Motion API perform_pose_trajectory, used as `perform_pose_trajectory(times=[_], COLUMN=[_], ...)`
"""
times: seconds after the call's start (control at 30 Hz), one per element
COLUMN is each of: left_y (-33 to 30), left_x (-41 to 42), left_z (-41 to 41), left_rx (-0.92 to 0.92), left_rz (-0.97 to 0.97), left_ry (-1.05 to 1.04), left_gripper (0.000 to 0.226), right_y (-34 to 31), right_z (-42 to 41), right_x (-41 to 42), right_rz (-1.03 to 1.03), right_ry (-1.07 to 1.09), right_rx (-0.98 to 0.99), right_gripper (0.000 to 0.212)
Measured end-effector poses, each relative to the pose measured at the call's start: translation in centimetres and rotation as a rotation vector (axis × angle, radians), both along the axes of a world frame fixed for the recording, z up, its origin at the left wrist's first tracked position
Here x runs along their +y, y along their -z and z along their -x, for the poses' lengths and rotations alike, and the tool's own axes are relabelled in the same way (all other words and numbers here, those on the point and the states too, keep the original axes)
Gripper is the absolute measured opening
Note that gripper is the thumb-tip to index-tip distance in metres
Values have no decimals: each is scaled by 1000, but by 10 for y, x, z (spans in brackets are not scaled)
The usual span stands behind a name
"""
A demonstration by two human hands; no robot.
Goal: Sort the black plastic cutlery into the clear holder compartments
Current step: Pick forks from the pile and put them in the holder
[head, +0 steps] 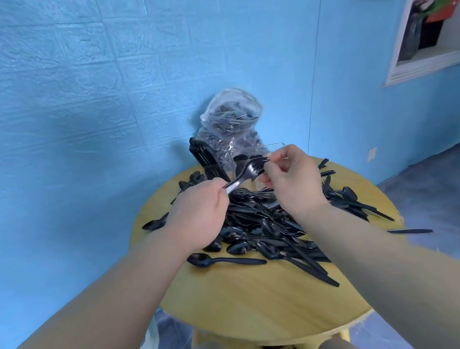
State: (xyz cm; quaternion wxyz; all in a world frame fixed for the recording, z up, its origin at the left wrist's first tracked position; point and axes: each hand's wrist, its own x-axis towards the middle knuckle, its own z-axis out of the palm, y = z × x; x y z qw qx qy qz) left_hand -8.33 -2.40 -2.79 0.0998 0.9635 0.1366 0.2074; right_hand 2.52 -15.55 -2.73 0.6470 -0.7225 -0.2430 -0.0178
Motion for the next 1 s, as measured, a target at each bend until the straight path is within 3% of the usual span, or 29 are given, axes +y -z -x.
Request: perform_pose_trajectory(times=[0.07,0.13,0.23,0.43,0.53,0.63,0.7,0.8,0.9,1.0], left_y=[3,4,2,-6,-9,-13,-18,-22,-21,-15], left_x=[-2,-2,0,1,0,-3,-1,7,17,26], left_z=[-3,-4,-5,-11,-18,-26,-38,-61,-84,-105], left_rx=[16,27,53,128,123,85,52,-57,-77,-43], left_rz=[-47,-88,-113,-228,-198,-164,-132,-68,-79,-80], left_ry=[8,1,6,-45,-41,16,51,96,89,78], left_gripper=[31,31,31,25,28,26,24,40,57,59], right_y=[0,3,6,7,6,0,-8,-25,-44,-46], right_z=[-1,-5,-5,-8,-12,-17,-27,-51,-83,-110], right_x=[-1,-3,-7,-5,-8,-10,-12,-15,-13,0], right_rz=[-30,78,208,359,285,-19,-97,-22,79,181], right_ry=[31,108,106,48,9,-80,-51,111,273,276], right_rx=[37,-82,-296,-472,-326,6,-1,-280,-720,-955], right_gripper=[10,9,25,30,32,22,20,19,21,20])
